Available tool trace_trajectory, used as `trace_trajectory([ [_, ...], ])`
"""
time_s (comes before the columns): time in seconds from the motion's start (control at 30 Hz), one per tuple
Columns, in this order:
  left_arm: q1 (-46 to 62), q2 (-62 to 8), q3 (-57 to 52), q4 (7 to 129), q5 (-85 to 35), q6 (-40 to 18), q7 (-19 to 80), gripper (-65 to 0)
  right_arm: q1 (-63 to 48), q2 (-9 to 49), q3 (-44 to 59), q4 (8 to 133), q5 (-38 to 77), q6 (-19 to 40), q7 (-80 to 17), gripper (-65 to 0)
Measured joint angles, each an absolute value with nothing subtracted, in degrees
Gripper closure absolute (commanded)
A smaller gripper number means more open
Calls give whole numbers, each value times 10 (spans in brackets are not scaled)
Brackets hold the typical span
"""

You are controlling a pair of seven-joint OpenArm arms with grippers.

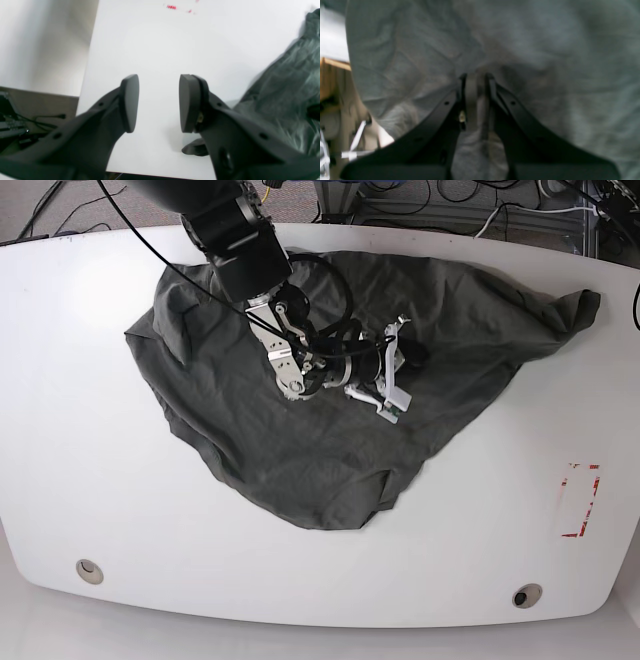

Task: Layout the t-shirt on the table in an organized manner, then fold the t-shirt properly
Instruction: 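Move the open right gripper over the shirt toward its middle, then sweep the right gripper across the shirt and pinch its collar edge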

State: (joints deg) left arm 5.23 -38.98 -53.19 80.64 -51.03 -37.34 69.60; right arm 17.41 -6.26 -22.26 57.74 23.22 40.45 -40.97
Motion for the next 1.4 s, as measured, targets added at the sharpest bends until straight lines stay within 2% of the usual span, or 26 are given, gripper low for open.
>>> trace_trajectory([
  [0.33, 52, -387, -530, 807, -510, -374, 696, -244, 304, -58, -222, 389, 222, 396, -255, -57],
  [0.6, 51, -386, -486, 807, -510, -374, 696, -244, 392, -25, -237, 298, 220, 391, -184, -55],
  [0.9, 49, -385, -443, 813, -510, -373, 697, -244, 367, -9, -258, 324, 250, 394, -192, -55],
  [1.07, 49, -373, -435, 850, -510, -373, 694, -244, 315, 34, -260, 472, 305, 396, -292, -60],
  [1.23, 49, -349, -428, 869, -510, -374, 695, -244, 265, 90, -251, 665, 346, 381, -382, -181],
  [1.27, 49, -347, -427, 869, -510, -374, 695, -244, 255, 94, -251, 684, 349, 381, -387, -250],
  [1.37, 51, -342, -428, 870, -509, -374, 696, -244, 216, 103, -253, 798, 375, 339, -431, -374],
  [1.4, 50, -340, -431, 870, -508, -373, 696, -244, 201, 103, -255, 837, 370, 326, -444, -398],
])
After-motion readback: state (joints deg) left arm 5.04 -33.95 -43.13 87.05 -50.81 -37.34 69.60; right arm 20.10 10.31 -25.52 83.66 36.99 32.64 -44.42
